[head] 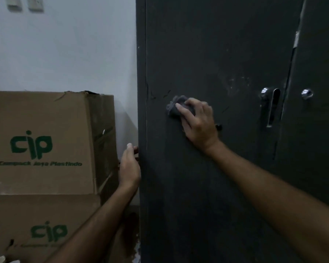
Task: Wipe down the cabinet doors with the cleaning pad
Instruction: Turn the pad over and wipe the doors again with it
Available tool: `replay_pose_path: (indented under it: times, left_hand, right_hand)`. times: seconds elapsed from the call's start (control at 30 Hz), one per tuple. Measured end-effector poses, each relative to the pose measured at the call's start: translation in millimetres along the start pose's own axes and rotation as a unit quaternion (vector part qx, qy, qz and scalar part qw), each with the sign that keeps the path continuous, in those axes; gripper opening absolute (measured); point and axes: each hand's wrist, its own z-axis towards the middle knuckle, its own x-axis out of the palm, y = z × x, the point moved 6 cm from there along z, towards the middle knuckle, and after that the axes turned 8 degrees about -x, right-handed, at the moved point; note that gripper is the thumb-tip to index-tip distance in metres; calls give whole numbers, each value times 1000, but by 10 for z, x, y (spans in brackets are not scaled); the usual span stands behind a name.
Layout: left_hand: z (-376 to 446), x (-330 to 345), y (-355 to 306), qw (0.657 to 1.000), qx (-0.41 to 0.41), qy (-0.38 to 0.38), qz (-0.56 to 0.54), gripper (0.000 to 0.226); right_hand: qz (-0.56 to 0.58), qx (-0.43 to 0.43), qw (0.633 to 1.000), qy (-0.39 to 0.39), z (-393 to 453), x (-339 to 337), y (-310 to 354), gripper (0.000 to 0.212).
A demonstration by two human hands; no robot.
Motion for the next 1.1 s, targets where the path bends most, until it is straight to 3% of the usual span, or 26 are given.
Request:
replay_pose_path:
  times: [0.03,0.07,0.1,0.17,0.23,0.37,0.47,0.57,0.6,0.63,0.7,0.77,0.8,0.87,0.97,1.1]
  left_hand:
    - [-21,24,-41,1000,13,-19,-2,51]
    - [-41,40,-104,999,38,-35,-2,47]
    - [-64,50,-184,996,75,-51,5,40]
    - [-139,66,-366,983,162,-83,40,33]
    - [-218,113,-520,961,242,-97,88,51]
    - [-269,383,-768,884,378,-101,256,67]
    - [-202,609,-970,795,477,-87,363,66]
    - [-65,756,-1141,731,537,-62,416,63]
    - [-23,786,-1195,721,545,-58,424,63]
    - [20,811,-1244,717,547,-56,428,62]
    - [87,853,-1317,719,542,-52,432,61]
    - [122,902,-1362,720,541,-44,432,60]
    - [144,922,-1376,718,544,-44,432,61]
    - [190,944,-1378,710,551,-49,436,64]
    - [248,964,-1328,676,567,-77,465,72]
    - [311,957,-1281,637,589,-107,487,76]
  right_hand:
    - [10,42,999,-17,-163,39,98,44]
    - [26,13,1000,4,-399,125,343,44]
    - [37,-85,994,59,-691,218,673,45]
    - [45,-297,930,212,-1269,274,1093,44]
    - [53,-347,901,255,-1308,192,890,40]
    - [-27,-248,958,140,-244,-156,-143,36]
    - [-115,-44,992,13,590,-644,-1083,42]
    - [-139,246,956,-72,877,-827,-1584,47]
    - [-143,277,947,-83,885,-777,-1481,48]
    - [-131,253,955,-81,871,-669,-1280,49]
    - [-76,84,994,-9,687,-348,-689,49]
    - [-63,-94,989,92,233,-171,-321,49]
    - [-73,-137,981,117,62,-209,-401,48]
    - [-126,-93,981,118,-93,-457,-913,47]
    - [-258,95,958,78,-28,-936,-1691,46]
    - [-317,228,918,67,66,-837,-1704,44]
